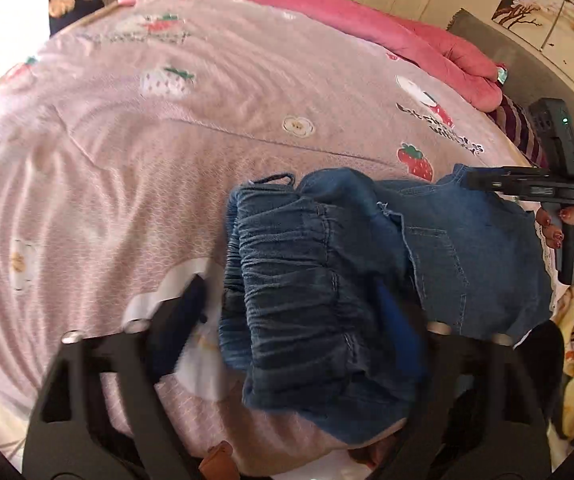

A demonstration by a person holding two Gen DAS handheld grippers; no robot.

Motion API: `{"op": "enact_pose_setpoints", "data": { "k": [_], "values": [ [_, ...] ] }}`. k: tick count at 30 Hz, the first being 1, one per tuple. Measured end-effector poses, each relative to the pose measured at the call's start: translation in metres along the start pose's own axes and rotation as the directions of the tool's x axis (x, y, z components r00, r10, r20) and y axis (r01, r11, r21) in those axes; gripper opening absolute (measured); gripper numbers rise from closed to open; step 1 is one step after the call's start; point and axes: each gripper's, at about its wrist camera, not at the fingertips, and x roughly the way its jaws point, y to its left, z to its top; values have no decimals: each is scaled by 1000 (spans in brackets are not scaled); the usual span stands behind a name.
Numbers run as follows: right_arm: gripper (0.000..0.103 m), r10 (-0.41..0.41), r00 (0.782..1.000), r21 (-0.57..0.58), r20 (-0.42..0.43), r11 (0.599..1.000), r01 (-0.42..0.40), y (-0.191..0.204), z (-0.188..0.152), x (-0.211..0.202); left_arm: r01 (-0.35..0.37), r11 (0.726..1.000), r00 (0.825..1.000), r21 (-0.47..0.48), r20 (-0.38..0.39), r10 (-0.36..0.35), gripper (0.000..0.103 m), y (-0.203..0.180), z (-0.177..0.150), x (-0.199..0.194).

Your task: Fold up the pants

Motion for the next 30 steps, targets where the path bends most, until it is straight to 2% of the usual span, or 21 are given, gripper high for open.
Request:
{"op": "enact_pose_setpoints", "data": {
  "k": [2, 6, 10, 11, 13, 14, 15, 18, 21, 23, 26, 27, 28, 30],
  "values": [
    [3, -57, 998, -1, -8, 998, 57, 2, 7, 8, 3, 1000, 1000, -17, -14, -4, 46, 4, 4, 8],
    [2, -63, 997, 62, 52, 996, 60, -8, 28, 14, -12, 1000, 1000, 5, -6, 12, 39, 7, 19, 16],
    [3, -105, 994, 29, 31, 994, 104, -4, 28, 33, -38, 999, 999, 38, 8, 38, 39, 8, 25, 20],
    [6, -101, 994, 31, 38, 995, 100, -5, 26, 31, -36, 999, 999, 39, 7, 35, 39, 9, 24, 20],
    [28, -59, 995, 71, 81, 996, 54, -13, 19, 14, -23, 999, 1000, 27, 17, 23, 44, 12, 22, 18],
    [45, -50, 993, 93, 110, 995, 39, -18, 15, 1, -23, 1000, 999, 13, 23, 23, 50, 17, 20, 17],
    [51, -48, 989, 111, 142, 993, 32, -23, 8, -12, -16, 1000, 999, -2, 31, 16, 51, 21, 19, 15],
    [55, -51, 971, 131, 233, 991, 20, -24, -21, -58, -9, 1000, 998, -7, 60, 10, 51, 20, 18, 10],
    [59, -23, 958, 88, 285, 996, -3, -6, -62, -91, -57, 998, 987, 2, 153, 56, 51, 13, 15, -13],
    [59, -3, 961, 39, 276, 999, -8, 18, -90, -96, -75, 997, 976, -23, 203, 78, 51, 11, 14, -29],
    [59, 29, 972, -10, 232, 1000, -28, 50, -127, -88, -180, 983, 940, -21, 290, 179, 51, -8, 11, -57],
    [59, 35, 978, -6, 205, 999, -34, 57, -140, -80, -175, 984, 938, -14, 301, 171, 51, -13, 11, -63],
    [59, 43, 982, 3, 183, 999, -45, 62, -146, -72, -148, 989, 945, 16, 298, 136, 53, -26, 10, -67],
    [59, 31, 992, 48, 122, 998, -37, 62, -163, -55, -159, 985, 946, 66, 295, 133, 54, -48, 9, -68]
  ]
}}
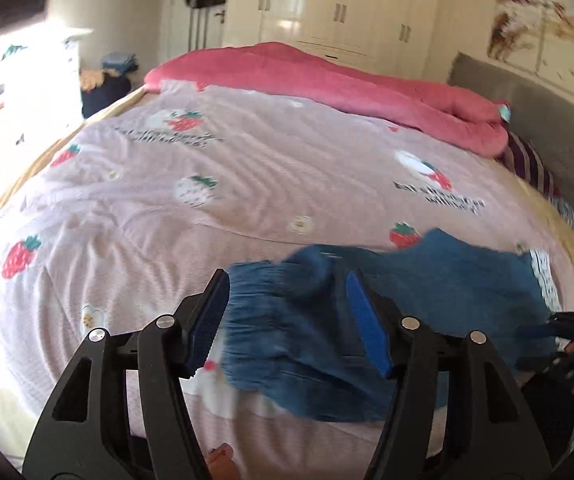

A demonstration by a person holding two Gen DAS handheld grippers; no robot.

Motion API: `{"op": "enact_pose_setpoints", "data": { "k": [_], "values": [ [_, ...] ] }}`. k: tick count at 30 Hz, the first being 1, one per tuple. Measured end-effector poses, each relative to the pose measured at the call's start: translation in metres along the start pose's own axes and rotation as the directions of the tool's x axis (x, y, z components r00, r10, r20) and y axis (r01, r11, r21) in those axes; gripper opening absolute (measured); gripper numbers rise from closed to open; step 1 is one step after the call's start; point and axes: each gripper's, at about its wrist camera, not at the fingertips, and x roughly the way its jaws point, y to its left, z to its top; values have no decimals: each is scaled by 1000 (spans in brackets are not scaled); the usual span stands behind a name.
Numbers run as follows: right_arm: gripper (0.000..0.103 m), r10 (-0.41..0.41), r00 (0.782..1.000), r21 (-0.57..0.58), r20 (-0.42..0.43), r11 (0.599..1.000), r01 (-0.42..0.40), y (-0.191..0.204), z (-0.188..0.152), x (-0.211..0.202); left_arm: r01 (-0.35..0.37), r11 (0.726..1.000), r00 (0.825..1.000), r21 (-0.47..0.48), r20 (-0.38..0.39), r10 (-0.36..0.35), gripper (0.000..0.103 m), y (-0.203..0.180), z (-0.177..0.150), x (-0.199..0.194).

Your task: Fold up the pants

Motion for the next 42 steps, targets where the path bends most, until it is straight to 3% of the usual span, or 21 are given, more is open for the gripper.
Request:
{"op": "enact_pose_setpoints", "data": {
  "k": [3, 5, 7, 9, 11, 13, 15, 17, 19, 21, 24, 29, 31, 32, 33, 34, 35, 36, 38, 42],
  "values": [
    [60, 21, 1000, 97, 6, 995, -21, -9, -22, 12, 117, 992, 993, 48, -38, -115, 57, -42, -9, 7],
    [61, 52, 998, 149, 30, 987, -56, -13, -29, 6, 210, 974, 972, 81, -123, -199, 57, -70, -23, 27],
    [62, 77, 996, 195, 37, 977, -83, -19, -36, -3, 194, 974, 969, 116, -177, -172, 57, -84, -37, 51],
    [63, 48, 997, 203, 58, 977, -59, -23, -42, -18, 150, 981, 966, 121, -228, -119, 56, -80, -46, 72],
    [66, 24, 991, 215, 128, 975, -52, -34, -46, -45, 143, 986, 962, 84, -247, -118, 52, -67, -49, 85],
    [67, -29, 978, 251, 205, 968, -24, -48, -49, -74, 148, 985, 963, 83, -239, -124, 54, -68, -42, 76],
    [74, -117, 949, 312, 293, 950, 21, -74, -49, -110, 197, 977, 961, 78, -211, -177, 72, -77, -32, 60],
    [75, -200, 922, 360, 332, 930, 72, -96, -45, -131, 281, 956, 947, 80, -185, -263, 72, -91, -14, 50],
    [76, -247, 906, 408, 343, 908, 93, -125, -37, -143, 295, 949, 947, 115, -164, -275, 74, -107, 1, 54],
    [76, -243, 911, 457, 334, 887, 69, -152, -27, -143, 297, 942, 949, 154, -160, -273, 75, -126, 13, 67],
    [76, -276, 917, 512, 287, 854, 97, -189, -7, -130, 335, 926, 931, 174, -215, -296, 76, -155, 30, 105],
    [75, -182, 955, 603, 234, 798, 4, -233, 12, -96, 268, 929, 942, 256, -271, -197, 76, -183, 42, 162],
    [63, -152, 962, 599, 225, 800, -14, -236, 14, -86, 278, 926, 933, 257, -301, -197, 76, -183, 45, 179],
    [43, -131, 969, 590, 210, 807, -19, -237, 18, -81, 282, 924, 929, 258, -314, -196, 76, -183, 44, 185],
    [19, -108, 973, 586, 205, 810, -34, -239, 20, -77, 284, 922, 924, 262, -330, -191, 63, -184, 43, 190],
    [15, -98, 975, 584, 201, 811, -39, -240, 22, -72, 277, 924, 923, 264, -339, -180, 51, -185, 42, 197],
    [15, -106, 972, 568, 210, 822, -33, -238, 23, -71, 273, 925, 922, 265, -347, -173, 29, -184, 41, 201],
    [14, -119, 968, 559, 223, 829, -27, -236, 23, -75, 263, 928, 924, 262, -345, -164, 17, -184, 40, 203],
    [13, -163, 952, 566, 259, 824, -12, -235, 15, -86, 226, 934, 935, 276, -329, -129, 6, -184, 41, 210],
    [9, -244, 939, 607, 243, 793, 49, -241, 2, -87, 208, 946, 944, 249, -304, -127, 2, -181, 49, 221]
  ]
}}
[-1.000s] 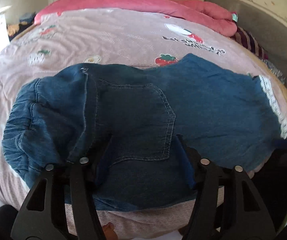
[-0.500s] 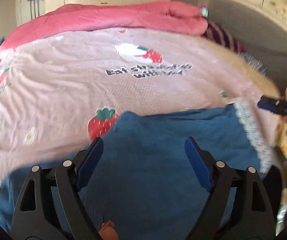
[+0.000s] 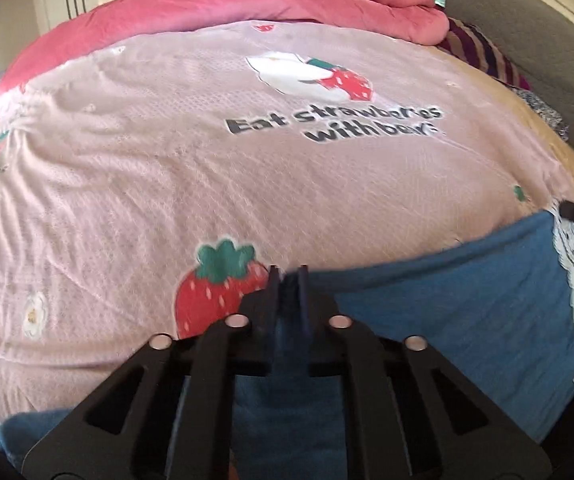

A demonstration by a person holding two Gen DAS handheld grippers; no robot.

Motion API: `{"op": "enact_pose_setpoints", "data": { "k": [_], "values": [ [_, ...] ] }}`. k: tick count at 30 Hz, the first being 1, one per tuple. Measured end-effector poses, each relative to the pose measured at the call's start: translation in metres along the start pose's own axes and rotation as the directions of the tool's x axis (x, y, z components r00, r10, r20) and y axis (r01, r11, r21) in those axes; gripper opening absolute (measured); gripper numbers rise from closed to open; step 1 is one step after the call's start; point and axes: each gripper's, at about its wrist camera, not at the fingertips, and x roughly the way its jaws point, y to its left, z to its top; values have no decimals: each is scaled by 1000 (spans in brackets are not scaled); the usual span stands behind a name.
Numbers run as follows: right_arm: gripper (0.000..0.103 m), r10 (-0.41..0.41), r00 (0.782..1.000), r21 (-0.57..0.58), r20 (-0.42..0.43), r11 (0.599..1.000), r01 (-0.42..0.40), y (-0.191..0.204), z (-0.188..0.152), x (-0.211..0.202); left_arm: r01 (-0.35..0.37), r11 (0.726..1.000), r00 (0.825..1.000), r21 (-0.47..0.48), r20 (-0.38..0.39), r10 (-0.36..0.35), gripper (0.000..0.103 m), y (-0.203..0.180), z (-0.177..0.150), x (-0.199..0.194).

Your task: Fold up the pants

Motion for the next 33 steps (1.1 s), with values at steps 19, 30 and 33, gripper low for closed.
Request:
{"op": "enact_pose_setpoints", "data": {
  "k": [19, 30, 33],
  "values": [
    [54, -18, 995, -98, 102, 995, 29, 14, -57, -63, 34, 998, 984, -46, 175, -25, 27, 1, -14, -70],
    [54, 59, 998, -281, 25, 959, -49, 67, -129, -70, -107, 993, 985, -52, 134, 113, 56, 16, -107, -109],
    [54, 11, 999, -243, -42, 970, -21, 63, -136, -51, -176, 975, 976, -134, 104, 191, 60, 46, -125, -113]
  ]
}}
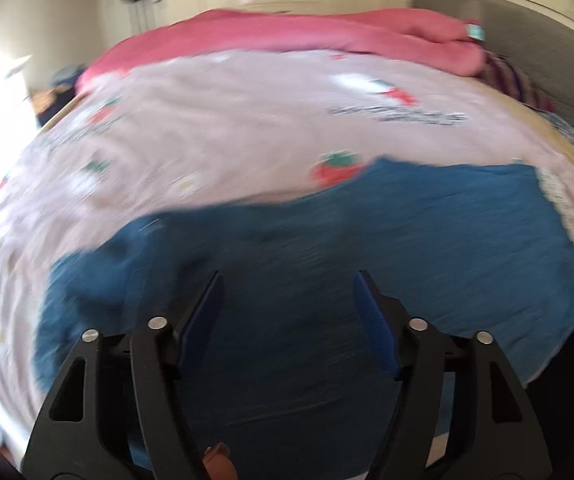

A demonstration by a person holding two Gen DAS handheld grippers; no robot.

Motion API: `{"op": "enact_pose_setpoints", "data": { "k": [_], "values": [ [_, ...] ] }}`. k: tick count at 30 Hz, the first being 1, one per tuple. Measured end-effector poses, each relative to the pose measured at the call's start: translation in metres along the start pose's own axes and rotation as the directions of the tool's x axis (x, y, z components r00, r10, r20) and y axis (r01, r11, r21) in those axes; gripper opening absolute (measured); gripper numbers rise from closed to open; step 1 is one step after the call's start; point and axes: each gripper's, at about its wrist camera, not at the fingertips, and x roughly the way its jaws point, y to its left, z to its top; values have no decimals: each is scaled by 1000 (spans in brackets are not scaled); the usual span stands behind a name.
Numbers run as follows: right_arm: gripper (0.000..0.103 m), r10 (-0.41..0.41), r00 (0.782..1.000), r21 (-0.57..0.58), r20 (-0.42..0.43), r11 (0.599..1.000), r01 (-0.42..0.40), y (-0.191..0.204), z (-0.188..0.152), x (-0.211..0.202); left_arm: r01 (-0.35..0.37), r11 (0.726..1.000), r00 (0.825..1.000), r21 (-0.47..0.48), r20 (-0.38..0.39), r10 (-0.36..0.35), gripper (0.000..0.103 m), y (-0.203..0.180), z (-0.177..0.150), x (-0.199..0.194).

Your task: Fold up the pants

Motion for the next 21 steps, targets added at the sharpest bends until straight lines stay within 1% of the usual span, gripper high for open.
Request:
{"op": "enact_pose_setpoints", "data": {
  "k": [1, 2, 3, 4, 6, 8, 9, 12, 14, 17, 18, 19, 20, 21],
  "values": [
    [54, -36, 999, 34, -41, 999, 37, -6, -3, 8, -26, 999, 1000, -30, 8, 26, 60, 12, -5, -2],
    [54, -45, 997, 64, -58, 997, 49, -11, -6, 12, -55, 998, 998, -43, 18, 56, 60, 20, -9, -4],
    [55, -26, 998, 100, -55, 995, 31, -16, -9, 12, -96, 994, 995, -42, 23, 97, 60, 26, -13, -4],
    [55, -5, 999, 130, -38, 991, 10, -20, -11, 10, -117, 992, 993, -41, 22, 118, 60, 32, -16, -2],
    [55, 2, 999, 149, -32, 989, 3, -23, -13, 10, -94, 994, 995, -54, 8, 94, 60, 38, -19, 2],
    [55, -12, 999, 146, -36, 989, 17, -22, -13, 12, -103, 994, 995, -40, 13, 104, 60, 38, -18, 4],
    [57, -20, 999, 139, -38, 990, 25, -20, -12, 14, -98, 994, 995, -44, 11, 98, 60, 40, -18, 6],
    [63, -36, 998, 98, -43, 994, 40, -12, -11, 18, -43, 994, 999, -98, 1, 43, 58, 53, -19, 10],
    [67, -38, 998, 76, -45, 996, 42, -9, -13, 18, -39, 994, 999, -106, 4, 40, 57, 55, -19, 10],
    [72, -45, 998, 48, -49, 998, 47, -4, -13, 15, -50, 995, 998, -88, 25, 53, 57, 49, -20, 7],
    [74, -40, 998, 41, -49, 998, 42, -2, -12, 12, -40, 995, 998, -88, 36, 43, 62, 47, -20, 2],
    [75, -29, 999, 32, -42, 999, 30, 0, -12, 7, -8, 995, 998, -95, 68, 15, 69, 45, -19, -9],
    [75, -20, 999, 25, -29, 999, 20, 1, -11, 2, 9, 995, 996, -99, 90, 0, 80, 43, -17, -17],
    [75, -16, 1000, 23, -17, 1000, 16, 0, -9, -2, 17, 996, 995, -92, 104, -7, 81, 39, -16, -26]
  ]
}}
